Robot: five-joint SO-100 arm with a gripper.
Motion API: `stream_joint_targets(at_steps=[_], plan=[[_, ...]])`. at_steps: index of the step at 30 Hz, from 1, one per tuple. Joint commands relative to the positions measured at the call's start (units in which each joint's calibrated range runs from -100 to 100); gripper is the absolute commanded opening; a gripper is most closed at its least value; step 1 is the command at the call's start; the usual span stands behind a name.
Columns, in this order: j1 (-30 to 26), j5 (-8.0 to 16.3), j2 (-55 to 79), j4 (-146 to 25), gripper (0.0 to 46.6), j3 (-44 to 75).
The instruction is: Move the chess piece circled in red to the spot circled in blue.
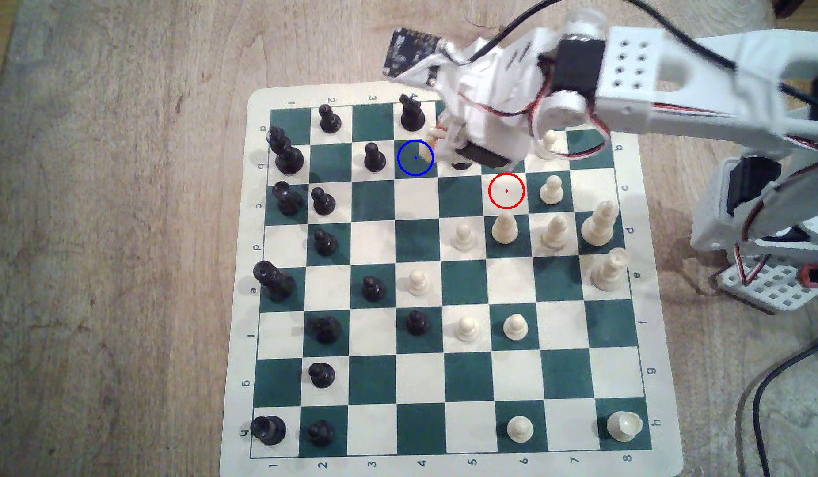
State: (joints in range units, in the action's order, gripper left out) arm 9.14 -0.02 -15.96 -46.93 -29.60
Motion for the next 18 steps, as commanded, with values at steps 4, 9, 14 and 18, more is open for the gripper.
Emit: stream_joint_targets(at_steps=[4,9,14,18], plan=[[1.14,-0.1,6.79,5.41,0.3,6.39],[2.0,-0.15,9.59,7.7,0.3,6.3],[2.39,-0.05,10.78,10.0,0.3,6.39],[2.39,0.0,12.06,11.47,0.3,6.39]])
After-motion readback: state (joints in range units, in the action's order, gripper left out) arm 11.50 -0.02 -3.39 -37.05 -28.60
